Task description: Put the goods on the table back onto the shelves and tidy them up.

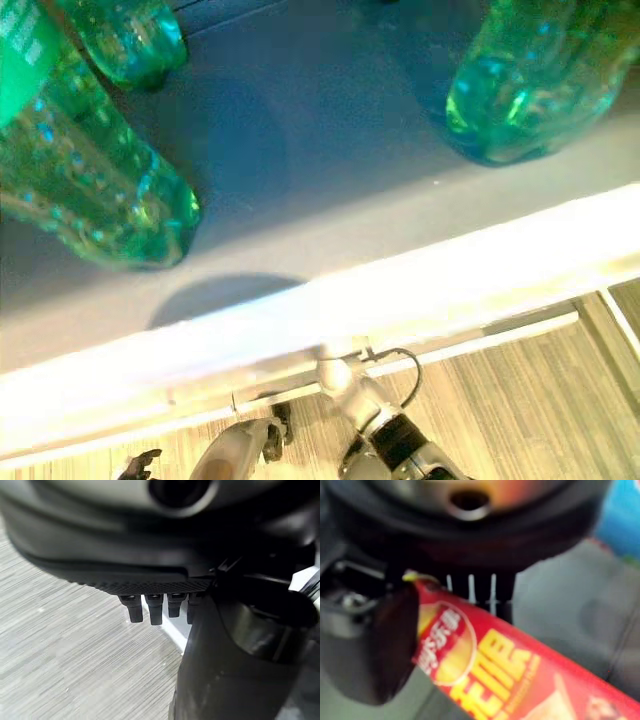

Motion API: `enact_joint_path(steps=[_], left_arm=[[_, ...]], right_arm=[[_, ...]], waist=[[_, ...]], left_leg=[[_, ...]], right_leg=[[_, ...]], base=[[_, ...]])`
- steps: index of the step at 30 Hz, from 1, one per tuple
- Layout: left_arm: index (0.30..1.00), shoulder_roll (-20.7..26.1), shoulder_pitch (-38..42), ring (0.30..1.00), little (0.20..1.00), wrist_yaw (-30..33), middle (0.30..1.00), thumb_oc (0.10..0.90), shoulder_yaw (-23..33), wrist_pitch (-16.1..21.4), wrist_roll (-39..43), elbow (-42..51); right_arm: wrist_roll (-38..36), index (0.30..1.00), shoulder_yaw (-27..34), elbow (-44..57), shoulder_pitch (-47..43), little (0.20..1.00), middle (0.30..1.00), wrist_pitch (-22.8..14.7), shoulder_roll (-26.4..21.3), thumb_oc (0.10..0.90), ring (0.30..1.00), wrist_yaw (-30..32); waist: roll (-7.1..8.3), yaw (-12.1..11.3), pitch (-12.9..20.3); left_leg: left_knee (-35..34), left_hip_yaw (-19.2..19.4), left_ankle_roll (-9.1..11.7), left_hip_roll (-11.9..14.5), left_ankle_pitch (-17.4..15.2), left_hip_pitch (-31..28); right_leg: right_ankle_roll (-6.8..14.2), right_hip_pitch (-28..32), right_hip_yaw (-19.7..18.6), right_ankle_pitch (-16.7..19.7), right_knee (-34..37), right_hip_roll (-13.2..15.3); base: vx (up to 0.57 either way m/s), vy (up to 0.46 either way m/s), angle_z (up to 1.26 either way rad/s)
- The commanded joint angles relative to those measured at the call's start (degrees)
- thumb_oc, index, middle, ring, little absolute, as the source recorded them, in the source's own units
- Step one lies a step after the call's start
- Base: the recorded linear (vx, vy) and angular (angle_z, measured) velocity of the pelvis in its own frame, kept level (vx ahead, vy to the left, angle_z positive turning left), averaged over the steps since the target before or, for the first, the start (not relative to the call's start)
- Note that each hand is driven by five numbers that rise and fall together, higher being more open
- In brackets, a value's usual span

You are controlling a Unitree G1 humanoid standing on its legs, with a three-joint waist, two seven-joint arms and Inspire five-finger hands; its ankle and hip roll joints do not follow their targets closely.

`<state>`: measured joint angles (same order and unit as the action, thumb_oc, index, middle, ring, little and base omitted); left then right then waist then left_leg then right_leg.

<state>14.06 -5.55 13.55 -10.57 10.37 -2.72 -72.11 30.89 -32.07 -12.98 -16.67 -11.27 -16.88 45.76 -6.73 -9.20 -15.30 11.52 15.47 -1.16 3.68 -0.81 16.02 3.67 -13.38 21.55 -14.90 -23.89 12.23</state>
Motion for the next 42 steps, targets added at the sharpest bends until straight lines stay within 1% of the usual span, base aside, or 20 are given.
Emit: enact_joint_path(steps=[1, 3, 5, 6, 8, 9, 10, 12, 14, 15, 16, 17, 18, 19, 21, 24, 27, 30, 34, 42], left_arm=[[0.900, 2.3, -2.4, 0.900, 0.900, 2.6, 0.900, 0.800, 0.4, -0.1, 0.8, -3.3], [0.900, 2.2, -1.3, 0.900, 0.900, 2.9, 0.900, 0.800, 0.1, -0.4, 1.8, -2.8], [0.900, 2.2, -1.5, 0.900, 0.900, 2.9, 0.900, 0.800, -0.4, -0.3, 1.3, -2.6], [0.900, 2.1, -2.1, 0.900, 0.900, 3.1, 0.900, 0.800, -0.9, -0.4, 0.7, -2.4], [0.900, 2.0, -2.4, 0.900, 0.900, 3.1, 0.900, 0.800, -1.0, -0.5, 0.5, -2.4], [0.900, 1.7, -3.0, 0.900, 0.900, 3.3, 0.900, 0.800, -0.5, -0.8, 0.4, -2.8], [0.900, 1.7, -3.0, 0.900, 0.900, 3.3, 0.900, 0.800, -0.5, -0.8, 0.4, -2.8], [0.900, 1.1, -3.9, 0.900, 0.900, 3.8, 0.900, 0.800, -1.0, -0.9, -1.1, -3.5], [0.900, 1.1, -3.8, 0.900, 0.900, 4.0, 0.900, 0.800, -1.1, -0.8, -1.3, -3.4], [0.900, 1.1, -3.4, 0.900, 0.900, 4.1, 0.900, 0.800, -1.2, -0.9, -1.7, -3.5], [0.900, 0.8, -2.7, 0.900, 0.900, 4.4, 0.900, 0.800, -0.8, -1.1, -1.8, -4.4], [0.900, 0.8, -2.6, 0.900, 0.900, 4.4, 0.900, 0.800, -0.8, -1.1, -1.8, -4.4], [0.900, 0.6, -2.0, 0.900, 0.900, 4.9, 0.900, 0.800, -0.2, -0.8, -1.4, -5.1], [0.900, 0.2, -1.8, 0.900, 0.900, 5.1, 0.900, 0.800, 0.0, -0.9, -1.3, -5.7], [0.900, -0.1, -1.0, 0.900, 0.900, 6.2, 0.900, 0.800, 0.3, -0.5, -1.0, -6.1], [0.900, -0.2, -0.8, 0.900, 0.900, 7.0, 0.900, 0.800, 0.3, -0.6, -1.0, -6.3], [0.900, -0.2, 0.3, 0.900, 0.900, 7.4, 0.900, 0.800, 0.6, -0.9, -0.4, -6.2], [0.900, -0.2, 0.6, 0.900, 0.900, 8.2, 0.900, 0.800, 0.1, -1.1, -1.8, -6.3], [0.900, -0.2, 0.6, 0.900, 0.900, 8.6, 0.900, 0.800, -0.3, -1.0, -2.0, -6.1], [0.900, -0.2, 0.1, 0.900, 0.900, 9.2, 0.900, 0.800, -0.8, -0.9, -2.1, -6.4]], right_arm=[[-1.0, 0.300, 2.8, 7.6, -6.8, 0.300, 0.300, -7.0, 2.8, 0.400, 0.300, 4.4], [-1.2, 0.300, 1.8, 7.3, -8.0, 0.300, 0.300, -6.9, 2.6, 0.400, 0.300, 4.8], [-0.9, 0.300, 1.7, 7.4, -8.3, 0.300, 0.300, -6.8, 2.2, 0.400, 0.300, 4.8], [-0.8, 0.300, 1.5, 7.7, -8.0, 0.300, 0.300, -6.8, 1.7, 0.400, 0.300, 4.7], [-1.1, 0.300, 1.3, 7.9, -7.5, 0.300, 0.300, -7.0, 1.5, 0.400, 0.300, 4.4], [-1.8, 0.300, 1.0, 7.8, -5.8, 0.300, 0.300, -7.8, 1.2, 0.400, 0.300, 4.3], [-1.8, 0.300, 0.9, 7.8, -5.8, 0.300, 0.300, -7.9, 1.2, 0.400, 0.300, 4.3], [-2.5, 0.300, -0.2, 7.4, -4.1, 0.300, 0.300, -9.3, 1.2, 0.400, 0.300, 3.9], [-2.9, 0.300, -0.5, 7.6, -3.9, 0.300, 0.300, -9.7, 1.1, 0.400, 0.300, 3.6], [-3.4, 0.300, -0.9, 7.6, -3.5, 0.300, 0.300, -10.1, 1.0, 0.400, 0.300, 3.1], [-4.3, 0.300, -1.4, 7.6, -2.7, 0.300, 0.300, -10.9, 0.6, 0.400, 0.300, 2.2], [-4.3, 0.300, -1.4, 7.6, -2.7, 0.300, 0.300, -10.9, 0.6, 0.400, 0.300, 2.2], [-4.8, 0.300, -2.0, 7.8, -2.8, 0.300, 0.300, -11.5, 0.7, 0.400, 0.300, 1.8], [-4.6, 0.300, -2.3, 8.1, -2.8, 0.300, 0.300, -11.5, 1.0, 0.400, 0.300, 1.5], [-5.0, 0.300, -2.7, 7.8, -2.0, 0.300, 0.300, -12.0, 1.4, 0.400, 0.300, 1.1], [-5.8, 0.300, -3.0, 6.6, -1.7, 0.300, 0.300, -11.7, 2.4, 0.400, 0.300, 1.3], [-5.8, 0.300, -3.3, 6.4, -0.8, 0.300, 0.300, -11.3, 2.3, 0.400, 0.300, 1.5], [-5.1, 0.300, -4.4, 6.0, 0.3, 0.300, 0.300, -11.2, 2.6, 0.400, 0.300, 1.9], [-4.6, 0.300, -6.1, 4.0, -0.1, 0.300, 0.300, -11.7, 3.3, 0.400, 0.300, 2.6], [-3.5, 0.300, -8.2, -0.5, -2.4, 0.300, 0.300, -12.1, 5.1, 0.400, 0.300, 4.5]], waist=[[1.50, -1.6, -2.5], [1.56, -2.5, -3.5], [1.52, -2.6, -3.8], [1.45, -2.5, -4.0], [1.41, -2.4, -4.0], [1.43, -2.1, -4.0], [1.39, -2.1, -4.0], [1.15, -1.7, -4.5], [0.88, -1.6, -5.2], [0.38, -1.4, -6.0], [1.37, -0.4, -6.1], [1.01, -0.4, -6.3], [1.69, 0.7, -6.5], [1.63, 1.6, -6.1], [1.29, 3.0, -5.3], [1.22, 3.6, -3.8], [1.80, 4.2, -3.0], [2.66, 4.4, -2.8], [3.02, 4.2, -3.0], [3.02, 3.5, -2.4]], left_leg=[[-3.6, -5.0, 1.5, -3.3, 2.5, 4.6], [-1.7, -6.1, 3.3, -0.7, 4.9, 7.5], [-1.4, -6.7, 3.9, 0.3, 5.9, 8.1], [-1.6, -7.3, 4.7, 1.6, 7.2, 8.5], [-1.9, -7.7, 5.0, 2.2, 7.9, 8.5], [-2.4, -8.4, 5.7, 3.4, 9.3, 8.1], [-2.4, -8.5, 5.7, 3.5, 9.4, 8.1], [-2.9, -9.3, 6.7, 4.8, 11.1, 7.6], [-2.2, -9.8, 7.0, 5.0, 11.2, 7.9], [-1.5, -10.3, 6.2, 5.0, 11.6, 8.1], [0.9, -12.1, 6.2, 3.5, 7.0, 6.7], [1.0, -11.7, 5.6, 3.7, 8.2, 7.2], [2.9, -12.4, 5.1, 2.4, 5.1, 6.3], [1.7, -13.0, 4.8, 2.1, 4.2, 4.5], [-0.1, -12.4, 4.5, 2.4, 4.6, 3.7], [-3.5, -10.9, 4.2, 2.7, 5.5, 2.2], [-5.6, -10.1, 4.2, 2.6, 6.2, 1.4], [-5.3, -9.6, 4.0, 2.3, 6.0, 1.2], [-4.4, -9.7, 3.8, 2.2, 5.7, 1.8], [-5.1, -10.1, 3.9, 2.2, 6.4, 2.3]], right_leg=[[-0.3, 7.5, -4.6, 1.2, 5.3, -3.7], [-2.3, 8.3, -6.0, 0.4, 9.7, -6.8], [-2.8, 8.9, -6.2, 0.8, 11.2, -7.9], [-3.5, 9.5, -6.2, 0.8, 12.6, -9.5], [-4.0, 10.1, -6.0, 0.8, 13.2, -10.3], [-4.7, 10.9, -6.1, 0.8, 13.9, -11.6], [-4.7, 11.0, -6.1, 0.8, 13.9, -11.6], [-5.4, 11.7, -6.2, 1.2, 14.5, -12.6], [-5.7, 11.3, -6.3, 1.3, 14.2, -12.6], [-5.9, 10.2, -5.9, 2.7, 13.9, -12.7], [-5.3, 10.1, -6.9, 3.1, 14.4, -11.4], [-5.4, 9.7, -6.1, 4.2, 14.6, -11.5], [-4.6, 9.1, -6.2, 5.8, 15.5, -10.2], [-4.3, 8.3, -6.5, 6.6, 15.8, -10.1], [-3.9, 7.1, -6.5, 7.1, 15.5, -9.5], [-3.7, 6.3, -6.3, 8.0, 15.3, -8.8], [-3.3, 5.6, -6.2, 8.8, 15.3, -7.9], [-3.1, 5.6, -6.6, 9.3, 15.2, -7.5], [-3.1, 5.3, -6.8, 9.6, 15.1, -7.5], [-2.8, 5.2, -6.5, 10.4, 16.5, -7.8]], base=[[-0.22, -0.271, -0.04], [-0.32, -0.320, -0.10], [-0.22, -0.214, -0.20], [-0.16, -0.177, -0.19], [-0.14, -0.166, -0.08], [-0.07, -0.097, -0.04], [-0.09, -0.129, -0.01], [-0.12, -0.083, 0.03], [-0.15, -0.007, 0.11], [-0.19, 0.038, -0.01], [-0.25, 0.068, -0.09], [-0.19, 0.069, -0.15], [-0.15, 0.106, -0.17], [-0.08, 0.119, -0.16], [0.02, 0.122, -0.15], [0.05, 0.103, -0.12], [0.03, 0.055, -0.04], [0.02, 0.036, -0.05], [-0.02, 0.003, 0.02], [0.00, 0.000, 0.00]])
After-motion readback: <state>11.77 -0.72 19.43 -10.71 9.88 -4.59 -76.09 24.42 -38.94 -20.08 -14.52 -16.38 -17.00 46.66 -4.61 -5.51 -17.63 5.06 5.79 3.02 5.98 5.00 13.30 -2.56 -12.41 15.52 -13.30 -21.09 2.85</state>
